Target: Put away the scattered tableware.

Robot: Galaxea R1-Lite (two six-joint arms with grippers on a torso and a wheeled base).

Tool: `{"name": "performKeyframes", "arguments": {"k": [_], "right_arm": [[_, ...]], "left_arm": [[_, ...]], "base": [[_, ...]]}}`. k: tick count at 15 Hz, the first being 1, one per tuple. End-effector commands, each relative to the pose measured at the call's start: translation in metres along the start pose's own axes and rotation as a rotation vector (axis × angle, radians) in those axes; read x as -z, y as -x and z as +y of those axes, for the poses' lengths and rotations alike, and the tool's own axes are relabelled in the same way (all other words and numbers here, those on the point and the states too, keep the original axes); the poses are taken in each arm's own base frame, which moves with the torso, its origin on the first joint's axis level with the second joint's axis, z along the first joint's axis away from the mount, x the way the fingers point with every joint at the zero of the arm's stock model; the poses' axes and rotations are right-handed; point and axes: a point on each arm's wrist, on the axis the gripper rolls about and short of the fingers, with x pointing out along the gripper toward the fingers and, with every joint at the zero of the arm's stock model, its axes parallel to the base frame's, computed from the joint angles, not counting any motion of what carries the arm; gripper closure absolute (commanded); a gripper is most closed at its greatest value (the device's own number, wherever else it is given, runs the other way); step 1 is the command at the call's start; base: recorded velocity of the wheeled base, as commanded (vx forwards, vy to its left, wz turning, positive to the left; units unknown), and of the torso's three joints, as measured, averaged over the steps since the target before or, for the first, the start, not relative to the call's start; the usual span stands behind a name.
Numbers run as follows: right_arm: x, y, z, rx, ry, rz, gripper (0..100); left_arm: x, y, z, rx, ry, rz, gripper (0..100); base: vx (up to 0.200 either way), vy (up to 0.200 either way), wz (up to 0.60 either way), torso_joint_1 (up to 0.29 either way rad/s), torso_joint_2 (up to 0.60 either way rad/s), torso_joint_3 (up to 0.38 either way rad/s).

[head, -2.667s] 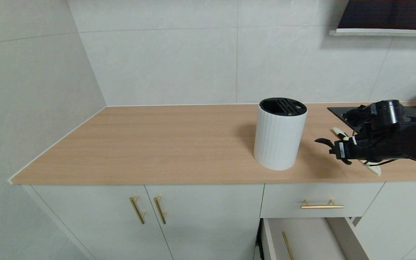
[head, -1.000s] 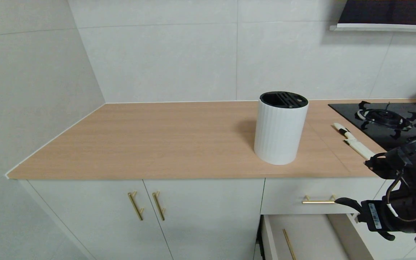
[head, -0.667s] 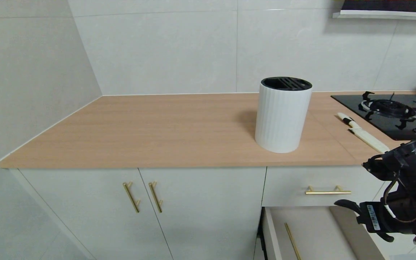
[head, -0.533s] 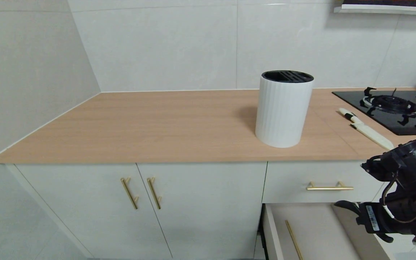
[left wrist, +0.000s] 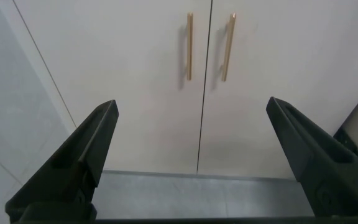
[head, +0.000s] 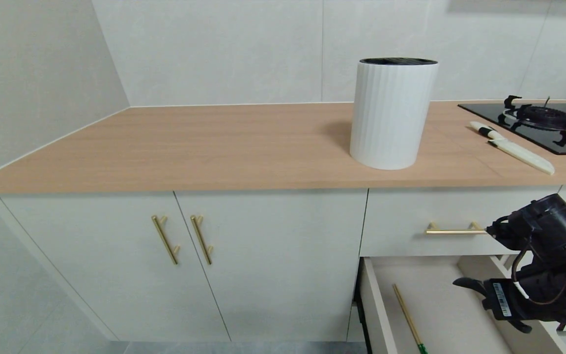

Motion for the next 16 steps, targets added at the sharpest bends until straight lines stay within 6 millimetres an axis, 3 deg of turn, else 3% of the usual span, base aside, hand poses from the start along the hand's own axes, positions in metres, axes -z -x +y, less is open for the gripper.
{"name": "performKeyframes", "arguments": {"k": [1,7,10,13,16], "right_arm": [[0.000,-0.007,0.001,0.009,0.005,0.023,100],[0.000,-0.018,0.003,0.023,0.008,0.063,100],[-0.002,-0.023,0.005,0.022,0.003,0.059,100],[-0.001,-0.040,0.005,0.045,0.005,0.112,100],[0.001,-0.087,0.003,0.070,-0.020,0.145,100]], "left_arm": [[0.000,0.000,0.000,0.000,0.002,0.000,0],[0.000,0.000,0.000,0.000,0.000,0.000,0],[0.000,0.000,0.000,0.000,0.000,0.000,0],[0.000,0.000,0.000,0.000,0.000,0.000,0],[0.000,0.000,0.000,0.000,0.000,0.000,0]], "base": [[0.000,0.000,0.00,-0.119,0.45,0.339],[0.000,0.000,0.00,-0.067,0.44,0.361],[0.000,0.000,0.00,-0.014,0.15,0.136],[0.000,0.000,0.00,0.000,0.00,0.000],[0.000,0.000,0.00,0.000,0.00,0.000]]}}
